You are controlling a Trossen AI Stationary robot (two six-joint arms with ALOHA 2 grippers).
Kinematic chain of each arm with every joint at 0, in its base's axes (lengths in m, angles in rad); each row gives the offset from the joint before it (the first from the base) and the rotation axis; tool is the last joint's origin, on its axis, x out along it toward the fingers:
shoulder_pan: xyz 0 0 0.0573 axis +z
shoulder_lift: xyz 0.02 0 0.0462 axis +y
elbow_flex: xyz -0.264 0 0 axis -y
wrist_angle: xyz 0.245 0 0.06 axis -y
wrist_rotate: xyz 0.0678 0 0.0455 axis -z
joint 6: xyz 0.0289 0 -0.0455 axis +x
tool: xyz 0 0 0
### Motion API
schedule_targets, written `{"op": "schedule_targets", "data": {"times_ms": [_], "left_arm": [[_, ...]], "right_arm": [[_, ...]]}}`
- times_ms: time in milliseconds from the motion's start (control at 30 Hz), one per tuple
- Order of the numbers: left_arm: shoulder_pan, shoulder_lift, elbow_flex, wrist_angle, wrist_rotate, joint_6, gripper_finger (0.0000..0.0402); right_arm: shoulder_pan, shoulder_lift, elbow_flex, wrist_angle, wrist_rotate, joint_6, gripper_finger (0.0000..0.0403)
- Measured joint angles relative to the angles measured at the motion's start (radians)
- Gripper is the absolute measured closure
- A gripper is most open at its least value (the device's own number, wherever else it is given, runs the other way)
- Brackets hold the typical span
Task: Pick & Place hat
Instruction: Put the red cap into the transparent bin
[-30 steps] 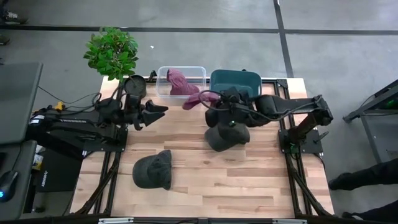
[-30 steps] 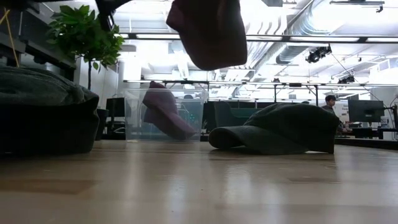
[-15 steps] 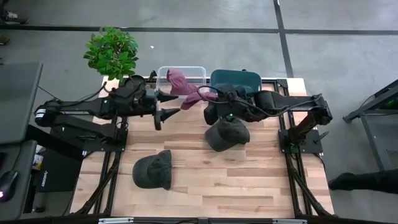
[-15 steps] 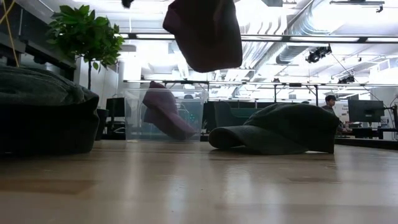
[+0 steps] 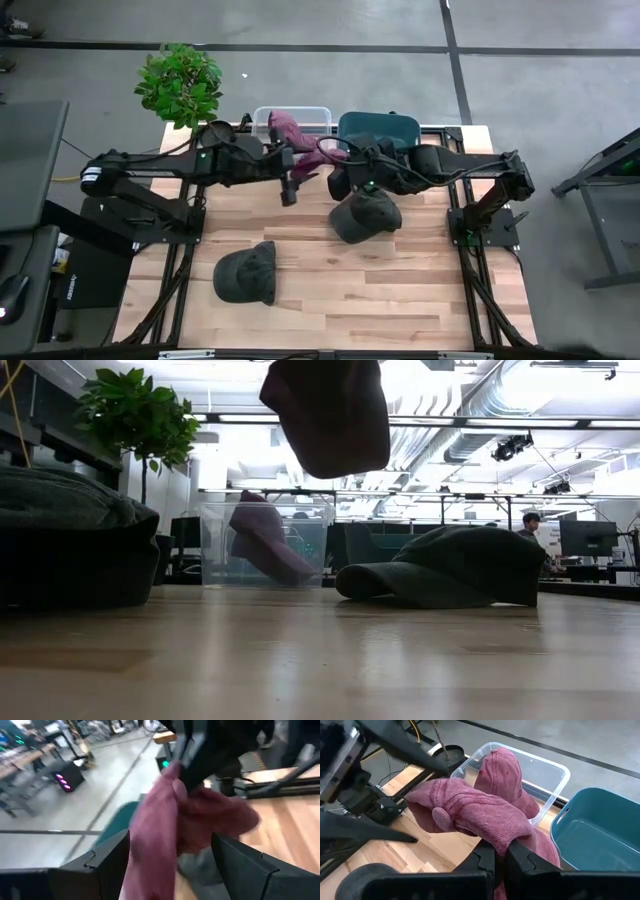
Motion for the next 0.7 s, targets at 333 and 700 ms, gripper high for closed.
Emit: {"op": "schedule_targets", "data": {"times_ms": [333,700], "left_arm": [[0.0,0.061,0.065,0.011,-0.03,0.106,0.0137],[0.0,0.124,0.113,0.048,-0.031,0.184,0.0137]], "right_arm": [[0.0,0.0,0.0,0.008,-0.021,-0.001,0.0398],[0.0,0.0,0.0,0.037,-0.047,-0.02,0.0398]]}}
